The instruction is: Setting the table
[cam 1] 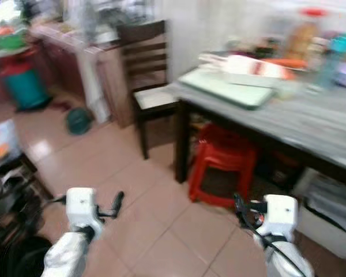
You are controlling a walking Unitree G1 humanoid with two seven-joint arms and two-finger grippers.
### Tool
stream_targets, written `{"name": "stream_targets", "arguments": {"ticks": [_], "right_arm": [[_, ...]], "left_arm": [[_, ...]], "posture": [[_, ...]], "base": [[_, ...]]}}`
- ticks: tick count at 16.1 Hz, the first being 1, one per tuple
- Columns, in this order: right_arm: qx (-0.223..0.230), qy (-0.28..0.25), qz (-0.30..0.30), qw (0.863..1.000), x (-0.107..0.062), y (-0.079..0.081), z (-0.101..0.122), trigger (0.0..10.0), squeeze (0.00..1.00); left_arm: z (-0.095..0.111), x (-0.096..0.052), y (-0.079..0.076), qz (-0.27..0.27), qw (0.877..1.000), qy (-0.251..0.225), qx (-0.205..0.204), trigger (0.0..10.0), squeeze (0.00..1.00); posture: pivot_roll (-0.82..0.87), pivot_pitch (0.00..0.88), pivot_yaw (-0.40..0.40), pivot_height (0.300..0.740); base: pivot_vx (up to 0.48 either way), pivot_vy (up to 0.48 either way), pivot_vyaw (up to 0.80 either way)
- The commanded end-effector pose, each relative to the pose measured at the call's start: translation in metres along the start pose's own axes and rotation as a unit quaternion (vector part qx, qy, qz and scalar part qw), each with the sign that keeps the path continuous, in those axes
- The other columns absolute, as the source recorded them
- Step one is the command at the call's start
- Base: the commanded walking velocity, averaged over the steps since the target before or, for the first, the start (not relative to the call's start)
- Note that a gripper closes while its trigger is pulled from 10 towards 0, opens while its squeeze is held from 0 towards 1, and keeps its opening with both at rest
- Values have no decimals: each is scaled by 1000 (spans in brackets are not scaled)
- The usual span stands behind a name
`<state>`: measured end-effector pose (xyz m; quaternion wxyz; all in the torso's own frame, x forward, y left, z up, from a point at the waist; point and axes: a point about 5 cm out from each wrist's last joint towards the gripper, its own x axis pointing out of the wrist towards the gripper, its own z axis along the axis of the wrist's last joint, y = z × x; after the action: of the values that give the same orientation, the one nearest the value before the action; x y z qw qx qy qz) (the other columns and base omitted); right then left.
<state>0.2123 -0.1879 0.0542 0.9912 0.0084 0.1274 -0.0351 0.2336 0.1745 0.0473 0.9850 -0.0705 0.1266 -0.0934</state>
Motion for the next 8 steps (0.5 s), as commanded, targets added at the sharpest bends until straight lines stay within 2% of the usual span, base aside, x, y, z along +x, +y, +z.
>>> {"name": "stream_targets", "arguments": {"ticks": [1,5,8], "right_arm": [[3,-11,2,1000,2,4,5,10000,0],[2,-11,0,1000,1,5,4,10000,0],[3,-10,-2,1000,1,4,3,10000,0]], "left_arm": [[1,-3,7,9,1000,5,10,10000,0],[0,-3,7,5,1000,8,13,10000,0],[-5,-2,7,14,1000,25,13,10000,0]], "posture": [[-14,0,26,740],[-14,0,26,740],[-14,0,24,740]], "base": [[251,0,-800],[253,0,-800],[0,0,-694]]}}
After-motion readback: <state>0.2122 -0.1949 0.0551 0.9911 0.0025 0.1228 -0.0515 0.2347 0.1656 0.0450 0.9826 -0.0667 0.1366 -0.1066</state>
